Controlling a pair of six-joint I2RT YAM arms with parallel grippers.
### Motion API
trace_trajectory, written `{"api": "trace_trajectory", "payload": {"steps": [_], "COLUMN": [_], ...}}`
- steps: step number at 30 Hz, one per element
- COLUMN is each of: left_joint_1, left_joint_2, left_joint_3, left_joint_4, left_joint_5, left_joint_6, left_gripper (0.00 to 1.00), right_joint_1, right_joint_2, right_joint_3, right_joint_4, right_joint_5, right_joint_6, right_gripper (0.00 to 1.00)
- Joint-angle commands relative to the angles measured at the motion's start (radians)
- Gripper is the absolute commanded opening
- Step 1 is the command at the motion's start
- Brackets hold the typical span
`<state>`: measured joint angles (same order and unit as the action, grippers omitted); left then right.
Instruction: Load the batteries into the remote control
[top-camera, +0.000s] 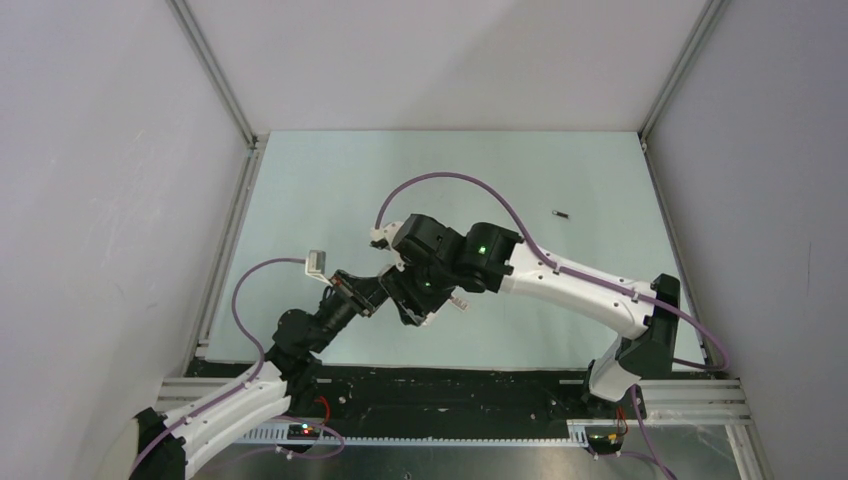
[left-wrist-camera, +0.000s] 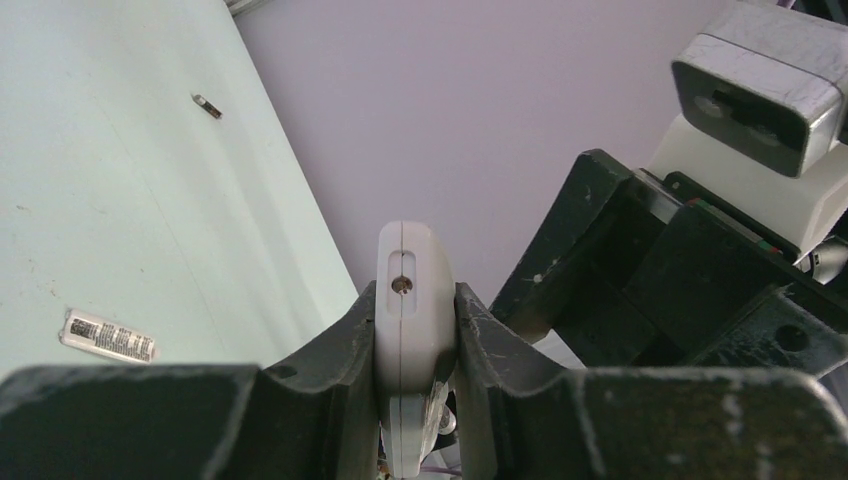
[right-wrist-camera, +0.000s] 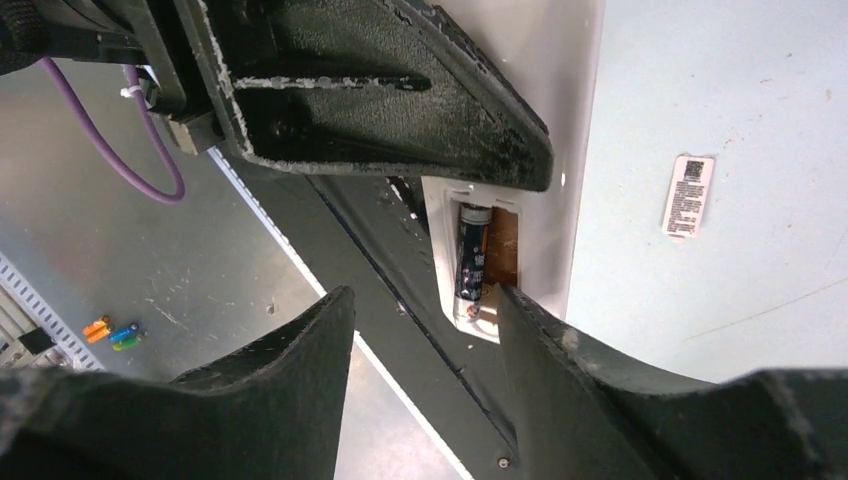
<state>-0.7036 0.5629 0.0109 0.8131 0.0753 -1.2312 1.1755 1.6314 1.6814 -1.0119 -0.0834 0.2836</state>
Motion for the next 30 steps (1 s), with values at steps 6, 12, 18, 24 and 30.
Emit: {"api": "trace_trajectory", "payload": {"steps": [6,12,18,24,30], "left_joint_1": [0.004,0.004,0.005,0.004,0.005], "left_joint_2": [0.010,0.013,0.022,0.022,0.017], "left_joint_3": [-0.078,-0.083,-0.089,-0.090,-0.093], "left_joint_4": [0.067,0.067,0.067,0.067,0.066], "left_joint_5": [0.009,0.003,-0.002,-0.022,-0.050], "left_joint_6": [-0.026,-0.047,-0.099,-0.188,-0.306], "left_gripper": [0.00,0.00,0.00,0.00,0.00], "right_joint_1": [-0.007,-0.006,-0.007,-0.007,-0.002], "right_joint_2": [-0.097,-0.180,-0.349,-0.425,-0.462], "right_joint_3": [0.033,-0.065,-0.267,-0.328,-0.366], "right_joint_4": [0.060,0.150,0.294,0.323,0.356], "right_joint_5": [0.114,0.178,0.250,0.296,0.317], "right_joint_6": [-0.001,0.027,0.083,0.104,0.114], "right_gripper": [0.66,0.69,0.68,0.67,0.67]}}
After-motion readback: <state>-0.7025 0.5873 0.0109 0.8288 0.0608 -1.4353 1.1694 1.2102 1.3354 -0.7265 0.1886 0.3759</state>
